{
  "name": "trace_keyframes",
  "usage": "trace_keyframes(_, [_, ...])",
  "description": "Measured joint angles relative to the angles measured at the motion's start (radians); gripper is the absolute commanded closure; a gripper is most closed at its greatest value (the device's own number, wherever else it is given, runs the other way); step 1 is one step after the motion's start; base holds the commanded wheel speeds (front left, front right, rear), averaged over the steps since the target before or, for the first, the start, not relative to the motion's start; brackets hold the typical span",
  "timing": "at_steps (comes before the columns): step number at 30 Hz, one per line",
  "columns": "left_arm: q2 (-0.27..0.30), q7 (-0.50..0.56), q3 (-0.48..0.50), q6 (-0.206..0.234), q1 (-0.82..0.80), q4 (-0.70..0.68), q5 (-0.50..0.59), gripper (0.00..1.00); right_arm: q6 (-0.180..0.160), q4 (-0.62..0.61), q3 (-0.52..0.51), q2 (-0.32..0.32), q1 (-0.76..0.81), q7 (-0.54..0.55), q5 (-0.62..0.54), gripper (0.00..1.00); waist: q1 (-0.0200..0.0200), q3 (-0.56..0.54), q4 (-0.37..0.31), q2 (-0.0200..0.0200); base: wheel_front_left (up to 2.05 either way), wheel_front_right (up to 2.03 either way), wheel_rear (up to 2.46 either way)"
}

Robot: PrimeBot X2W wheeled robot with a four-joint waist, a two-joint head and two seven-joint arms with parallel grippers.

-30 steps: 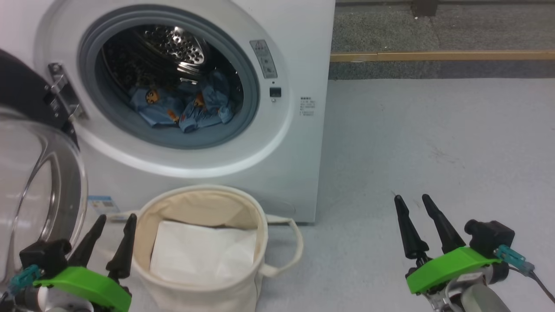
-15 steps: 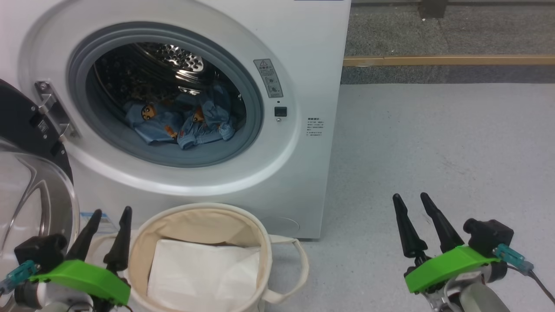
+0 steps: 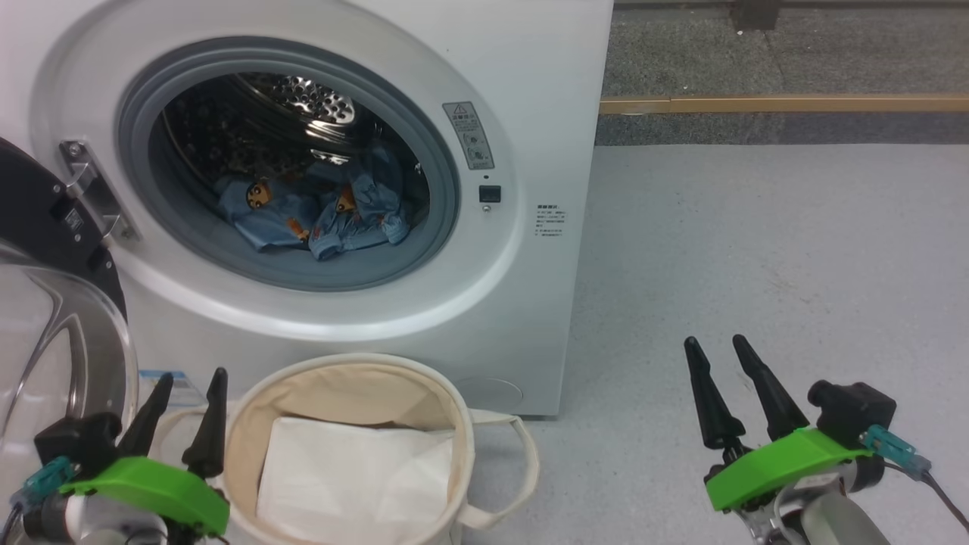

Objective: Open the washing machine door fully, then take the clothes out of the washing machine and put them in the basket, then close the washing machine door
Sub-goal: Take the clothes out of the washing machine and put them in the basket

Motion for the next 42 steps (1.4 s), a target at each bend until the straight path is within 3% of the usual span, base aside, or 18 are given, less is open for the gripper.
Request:
trace_keyframes(12, [-0.023,0.008,-0.052,0.032,-0.138,0.086,0.066,0.00,0.000,-0.011,0.013,0.000,-0.004,0.000,0.000,0.00,0.0000,0.029,-0.017,0.0000,0.00,0.00,0.00])
trace_keyframes(20, [-0.042,0.054,-0.101,0.045,-0.309,0.225,0.127,0.00,0.000,-0.032,0.026,0.000,-0.042,0.000,0.000,0.00,0.0000,0.088,-0.043,0.0000,0.00,0.00,0.00])
trace_keyframes(31, [-0.074,0.118,-0.202,0.072,-0.732,0.482,0.289,0.00,0.000,-0.109,-0.007,0.004,-0.128,-0.002,-0.017,0.00,0.0000,0.285,-0.067,0.0000,0.00,0.00,0.00])
trace_keyframes(42, [-0.086,0.161,-0.240,0.089,-1.084,0.753,0.367,0.00,0.000,-0.186,-0.054,0.016,-0.215,-0.003,-0.041,0.00,0.0001,0.496,-0.089,-0.0001,0.00,0.00,0.00])
